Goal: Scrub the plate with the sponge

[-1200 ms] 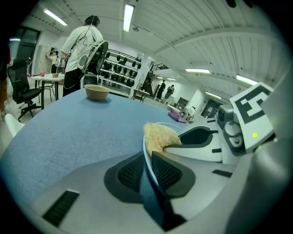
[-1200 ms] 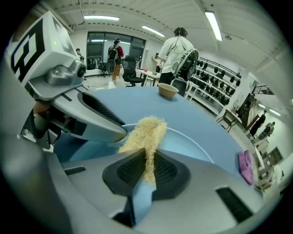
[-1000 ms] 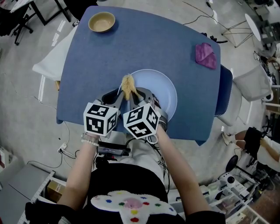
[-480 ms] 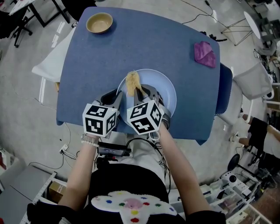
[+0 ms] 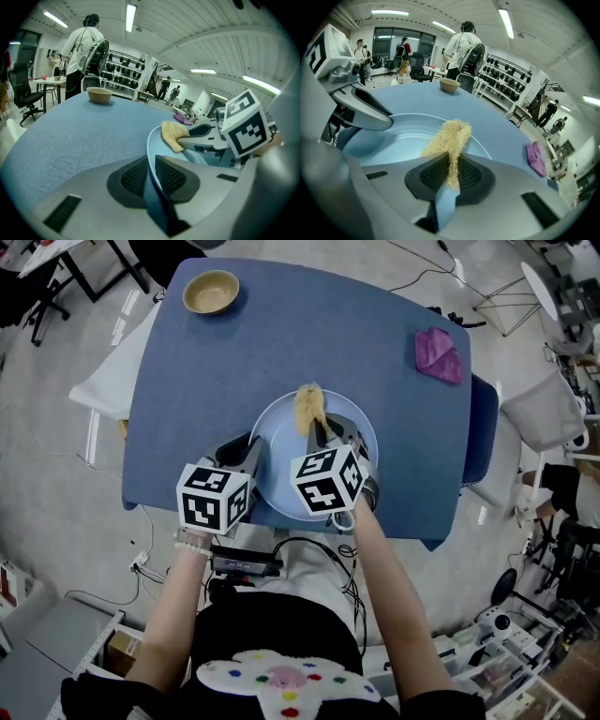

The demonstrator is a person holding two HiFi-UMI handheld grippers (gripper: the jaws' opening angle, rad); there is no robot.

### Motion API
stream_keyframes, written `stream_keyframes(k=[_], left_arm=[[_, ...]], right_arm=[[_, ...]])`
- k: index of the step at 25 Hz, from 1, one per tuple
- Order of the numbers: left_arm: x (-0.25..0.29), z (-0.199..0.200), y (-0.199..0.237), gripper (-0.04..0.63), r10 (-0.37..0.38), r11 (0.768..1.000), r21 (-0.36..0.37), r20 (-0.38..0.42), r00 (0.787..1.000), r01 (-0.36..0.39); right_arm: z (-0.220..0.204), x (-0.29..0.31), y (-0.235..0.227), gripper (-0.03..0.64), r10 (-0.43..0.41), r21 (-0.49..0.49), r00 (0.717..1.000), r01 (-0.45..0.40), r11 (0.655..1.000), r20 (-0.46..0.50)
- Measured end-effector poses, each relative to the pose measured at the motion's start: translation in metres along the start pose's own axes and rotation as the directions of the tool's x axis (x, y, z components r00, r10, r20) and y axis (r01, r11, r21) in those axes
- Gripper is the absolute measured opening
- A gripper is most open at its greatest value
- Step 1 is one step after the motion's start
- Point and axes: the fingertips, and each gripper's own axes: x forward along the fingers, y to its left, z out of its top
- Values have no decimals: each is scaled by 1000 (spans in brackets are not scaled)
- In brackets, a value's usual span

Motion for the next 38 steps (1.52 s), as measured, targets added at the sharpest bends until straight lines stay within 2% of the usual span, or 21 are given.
stream_keyframes(k=[7, 14, 19, 29, 38], left_arm=[[0, 1, 0, 61, -3, 1000, 3, -2, 1000, 3], [0, 0, 0, 61, -8, 1000, 5, -3, 1000, 8], [0, 1, 1, 61, -3, 1000, 11, -11, 1000, 3], [2, 1, 0, 61, -3, 1000, 12, -13, 1000, 3], [2, 1, -2, 61, -10, 1000, 1, -11, 1000, 10]], right_arm=[[-22, -6, -29, 43, -68, 30, 996, 70, 997, -60], [-50, -17, -46, 41, -112, -16, 986, 111, 994, -124], [-66, -28, -49, 41, -116, -52, 979, 109, 993, -167], [-93, -50, -28, 41, -66, -127, 969, 36, 991, -238], [-107, -76, 12, 41, 65, -141, 960, -107, 984, -273]])
